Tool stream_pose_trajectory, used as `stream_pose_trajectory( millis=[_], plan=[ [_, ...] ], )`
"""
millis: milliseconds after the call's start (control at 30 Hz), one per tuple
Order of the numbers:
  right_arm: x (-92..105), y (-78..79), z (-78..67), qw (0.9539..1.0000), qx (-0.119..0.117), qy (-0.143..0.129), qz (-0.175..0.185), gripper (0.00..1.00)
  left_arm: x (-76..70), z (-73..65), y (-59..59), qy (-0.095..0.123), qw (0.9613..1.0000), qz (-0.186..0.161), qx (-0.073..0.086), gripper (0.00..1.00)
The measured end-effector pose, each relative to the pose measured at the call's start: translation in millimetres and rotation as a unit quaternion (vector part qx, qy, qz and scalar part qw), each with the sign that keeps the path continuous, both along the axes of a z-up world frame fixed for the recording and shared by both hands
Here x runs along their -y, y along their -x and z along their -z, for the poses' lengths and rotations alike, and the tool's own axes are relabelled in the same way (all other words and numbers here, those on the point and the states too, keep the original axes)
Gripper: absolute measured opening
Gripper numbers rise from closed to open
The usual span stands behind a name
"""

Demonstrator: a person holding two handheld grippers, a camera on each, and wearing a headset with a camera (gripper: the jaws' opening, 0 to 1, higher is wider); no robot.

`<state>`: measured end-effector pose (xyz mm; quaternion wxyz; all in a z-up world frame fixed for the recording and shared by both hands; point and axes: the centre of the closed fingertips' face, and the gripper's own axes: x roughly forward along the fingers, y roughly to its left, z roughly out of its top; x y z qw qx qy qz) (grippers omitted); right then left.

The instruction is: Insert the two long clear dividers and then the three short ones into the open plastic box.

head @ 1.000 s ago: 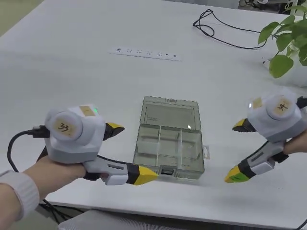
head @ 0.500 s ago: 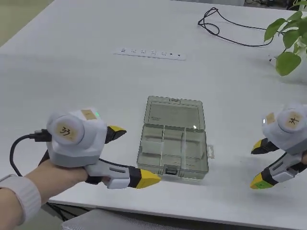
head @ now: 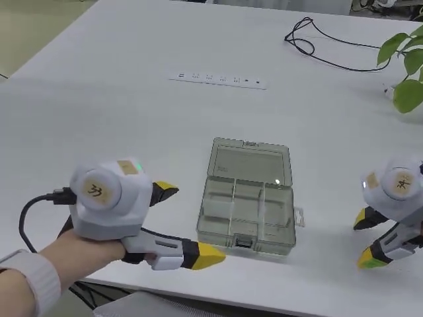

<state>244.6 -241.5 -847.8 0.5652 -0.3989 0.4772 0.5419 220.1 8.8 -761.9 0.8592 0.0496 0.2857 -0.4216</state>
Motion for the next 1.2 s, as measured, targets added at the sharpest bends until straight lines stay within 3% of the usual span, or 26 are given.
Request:
stream_pose_trajectory(
  millis=[133,300,567,1067,1200],
  plan=[
    [2.4,-0.9,1.0,0.9991,0.023,0.014,-0.033,0.39,2.0,-0.2,-0.8,0.002,1.0,0.001,0.0,0.89],
    [6.5,-9.3,3.5,0.9979,0.035,0.022,-0.05,0.37,4.4,0.2,-2.3,0.002,1.0,0.005,0.0,0.89],
    [6.6,-8.1,5.1,0.9973,0.036,0.025,-0.058,0.33,4.5,-0.7,-5.5,0.005,1.0,0.006,0.001,0.89],
    [3.2,-7.7,4.8,0.9992,0.036,0.021,0.0,0.32,2.2,-0.4,-8.3,0.01,0.9999,-0.003,0.004,0.87],
    [-0.4,-10.6,0.8,0.9991,0.038,0.012,0.01,0.32,-0.4,-0.3,-12.4,0.025,0.9995,-0.021,-0.001,0.87]
  ],
)
